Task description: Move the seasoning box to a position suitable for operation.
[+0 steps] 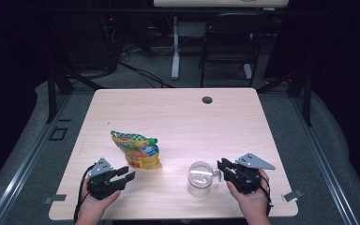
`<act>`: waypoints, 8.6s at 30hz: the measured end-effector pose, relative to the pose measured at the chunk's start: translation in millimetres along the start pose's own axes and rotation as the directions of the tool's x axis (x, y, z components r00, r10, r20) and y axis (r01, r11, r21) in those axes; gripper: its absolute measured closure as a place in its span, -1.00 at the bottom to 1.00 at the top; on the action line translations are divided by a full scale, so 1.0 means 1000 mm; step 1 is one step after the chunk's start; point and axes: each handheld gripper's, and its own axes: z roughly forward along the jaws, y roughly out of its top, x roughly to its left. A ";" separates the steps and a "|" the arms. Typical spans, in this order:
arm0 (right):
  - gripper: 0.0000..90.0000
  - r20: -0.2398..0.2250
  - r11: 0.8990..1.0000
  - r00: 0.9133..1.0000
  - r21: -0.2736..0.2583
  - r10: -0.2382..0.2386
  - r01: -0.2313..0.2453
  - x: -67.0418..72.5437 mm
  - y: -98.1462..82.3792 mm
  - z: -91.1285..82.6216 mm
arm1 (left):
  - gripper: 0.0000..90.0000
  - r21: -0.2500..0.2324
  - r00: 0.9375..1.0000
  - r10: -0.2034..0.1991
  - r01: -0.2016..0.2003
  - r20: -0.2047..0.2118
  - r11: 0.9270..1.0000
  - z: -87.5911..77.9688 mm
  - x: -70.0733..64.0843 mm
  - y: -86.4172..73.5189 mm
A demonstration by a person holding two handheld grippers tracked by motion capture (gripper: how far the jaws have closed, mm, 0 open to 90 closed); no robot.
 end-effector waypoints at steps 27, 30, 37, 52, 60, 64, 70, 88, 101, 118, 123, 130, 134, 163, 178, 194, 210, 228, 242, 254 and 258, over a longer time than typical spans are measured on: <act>0.92 -0.057 1.000 0.998 0.017 0.026 -0.025 0.003 -0.008 -0.004 | 0.94 0.019 0.970 0.135 -0.142 0.201 0.990 0.056 -0.091 0.039; 0.92 -0.060 1.000 0.998 0.015 0.027 -0.027 0.002 -0.009 -0.004 | 1.00 0.033 0.964 0.145 -0.156 0.221 0.987 0.065 -0.098 0.041; 0.92 -0.060 0.999 0.998 0.012 0.034 -0.033 0.003 -0.009 -0.005 | 1.00 0.057 0.953 0.167 -0.187 0.254 0.981 0.078 -0.111 0.045; 0.90 -0.067 0.999 0.996 0.006 0.051 -0.051 0.001 -0.011 -0.004 | 1.00 0.054 0.945 0.184 -0.206 0.272 0.977 0.085 -0.118 0.048; 0.90 -0.065 0.998 0.996 0.007 0.058 -0.058 0.001 -0.011 -0.004 | 1.00 0.036 0.940 0.190 -0.208 0.282 0.977 0.081 -0.121 0.053; 0.89 -0.064 0.998 0.996 0.006 0.060 -0.059 0.000 -0.011 -0.004 | 1.00 0.024 0.940 0.190 -0.205 0.282 0.978 0.080 -0.122 0.056; 0.88 -0.064 0.998 0.996 0.005 0.066 -0.066 0.000 -0.012 -0.004 | 1.00 0.024 0.940 0.188 -0.203 0.284 0.979 0.080 -0.122 0.058; 0.40 -0.081 1.000 0.996 0.001 -0.029 0.029 0.013 -0.019 -0.025 | 1.00 0.003 0.934 0.225 -0.235 0.276 0.972 0.075 -0.129 0.080; 0.14 -0.089 0.993 0.990 0.019 -0.112 0.114 0.028 -0.028 -0.027 | 1.00 -0.001 0.931 0.245 -0.254 0.270 0.967 0.073 -0.136 0.097; 0.16 -0.061 0.985 0.983 -0.006 -0.174 0.174 0.036 -0.029 -0.018 | 1.00 0.029 0.935 0.249 -0.265 0.252 0.964 0.084 -0.132 0.084; 0.18 -0.065 0.984 0.982 -0.016 -0.175 0.175 0.037 -0.028 -0.019 | 1.00 0.045 0.940 0.230 -0.249 0.253 0.968 0.088 -0.127 0.078; 0.19 -0.058 0.985 0.983 -0.013 -0.172 0.172 0.036 -0.028 -0.019 | 1.00 0.038 0.937 0.241 -0.258 0.251 0.965 0.087 -0.127 0.076; 0.20 -0.052 0.984 0.983 -0.035 -0.175 0.173 0.035 -0.028 -0.020 | 1.00 0.038 0.937 0.240 -0.257 0.253 0.966 0.087 -0.127 0.076; 0.44 -0.073 0.998 0.997 -0.049 0.023 -0.027 0.010 -0.031 -0.031 | 1.00 0.040 0.938 0.238 -0.256 0.250 0.966 0.087 -0.128 0.076; 0.60 -0.069 0.998 0.997 -0.043 0.038 -0.041 0.002 -0.023 -0.017 | 0.85 0.025 0.953 0.235 -0.244 0.194 0.969 0.056 -0.106 0.065; 0.69 -0.125 0.985 0.978 -0.027 0.167 -0.172 -0.027 -0.002 0.014 | 0.71 -0.007 0.986 0.162 -0.162 0.024 0.987 -0.006 -0.038 0.030; 0.67 -0.182 0.977 0.962 -0.035 0.201 -0.211 -0.035 0.005 0.031 | 0.44 -0.046 0.998 0.036 -0.038 -0.041 0.998 -0.017 0.013 0.015; 0.38 -0.157 0.979 0.969 -0.038 0.193 -0.201 -0.036 -0.005 0.002 | 0.06 -0.062 0.997 0.031 -0.035 -0.077 0.997 -0.012 0.046 0.017; 0.27 -0.127 0.984 0.980 -0.064 0.155 -0.164 -0.029 -0.014 -0.017 | -0.13 -0.068 0.999 0.029 -0.026 0.045 0.997 0.003 0.066 0.030; 0.27 -0.126 0.974 0.971 -0.073 0.204 -0.214 -0.037 -0.019 -0.018 | 0.00 -0.066 0.995 0.077 -0.073 0.064 0.995 0.003 0.061 0.031; 0.26 -0.131 0.970 0.967 -0.075 0.219 -0.230 -0.039 -0.020 -0.017 | 0.15 -0.079 0.993 0.084 -0.077 0.088 0.994 -0.002 0.055 0.031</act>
